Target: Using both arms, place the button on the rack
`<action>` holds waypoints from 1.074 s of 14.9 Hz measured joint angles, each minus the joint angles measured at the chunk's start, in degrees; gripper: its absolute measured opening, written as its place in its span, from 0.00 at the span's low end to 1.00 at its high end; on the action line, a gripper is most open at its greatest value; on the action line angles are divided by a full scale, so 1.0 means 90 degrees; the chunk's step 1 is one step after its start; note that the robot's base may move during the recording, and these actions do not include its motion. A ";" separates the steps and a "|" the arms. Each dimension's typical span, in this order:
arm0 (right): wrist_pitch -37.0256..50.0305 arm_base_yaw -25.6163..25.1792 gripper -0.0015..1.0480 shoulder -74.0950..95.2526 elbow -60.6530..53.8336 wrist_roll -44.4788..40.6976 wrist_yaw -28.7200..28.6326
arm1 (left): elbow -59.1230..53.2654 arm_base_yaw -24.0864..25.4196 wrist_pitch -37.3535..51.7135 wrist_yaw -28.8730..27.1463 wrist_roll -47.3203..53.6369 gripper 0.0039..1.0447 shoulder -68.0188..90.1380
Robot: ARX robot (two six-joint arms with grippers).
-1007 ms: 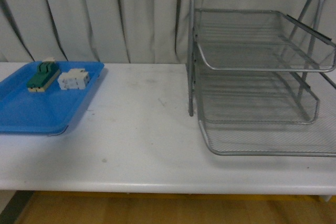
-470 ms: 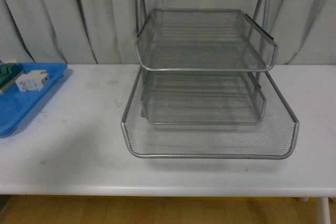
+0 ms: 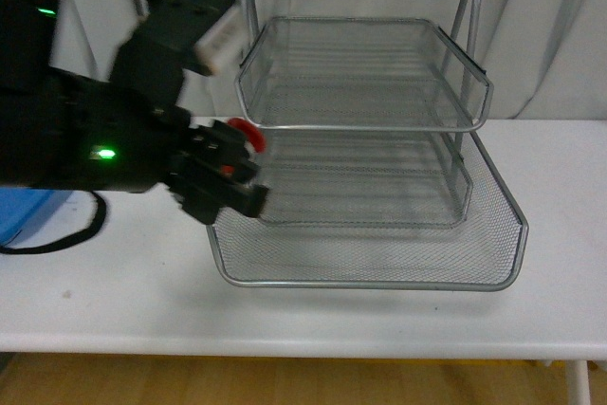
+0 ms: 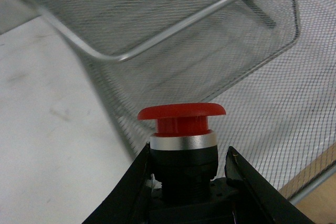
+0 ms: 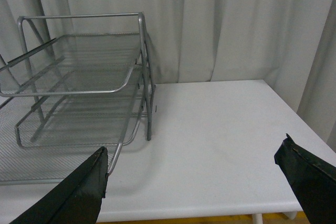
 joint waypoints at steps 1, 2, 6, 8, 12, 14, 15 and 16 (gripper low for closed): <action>0.0000 0.0000 0.94 0.0000 0.0000 0.0000 0.0000 | 0.0476 -0.0255 -0.0092 -0.0002 0.0046 0.34 0.0508; 0.0000 0.0000 0.94 0.0000 0.0000 0.0000 0.0000 | 0.0794 -0.0430 -0.0185 -0.0049 0.0087 0.34 0.0821; 0.0000 0.0000 0.94 0.0000 0.0000 0.0000 -0.0002 | 0.2093 -0.0896 -0.0576 -0.0374 0.0112 0.34 0.2047; 0.0000 0.0000 0.94 0.0000 0.0000 0.0000 0.0000 | 0.2329 -0.0925 -0.0743 -0.0374 -0.0015 0.50 0.2314; 0.0002 0.0000 0.94 0.0000 0.0000 0.0000 0.0000 | 0.1416 -0.0709 -0.0440 0.0299 -0.0406 0.85 0.1287; 0.0000 0.0000 0.94 0.0000 0.0000 0.0000 0.0000 | 0.0646 -0.0398 0.0121 0.0704 -0.0707 0.95 0.0279; 0.0000 0.0000 0.94 0.0000 0.0000 0.0000 0.0000 | 0.0352 -0.0270 0.0367 0.0682 -0.0848 0.93 -0.0189; 0.0002 0.0000 0.94 0.0000 0.0000 0.0000 0.0000 | 0.0027 -0.0308 0.1683 -0.0192 -0.1008 0.88 -0.0260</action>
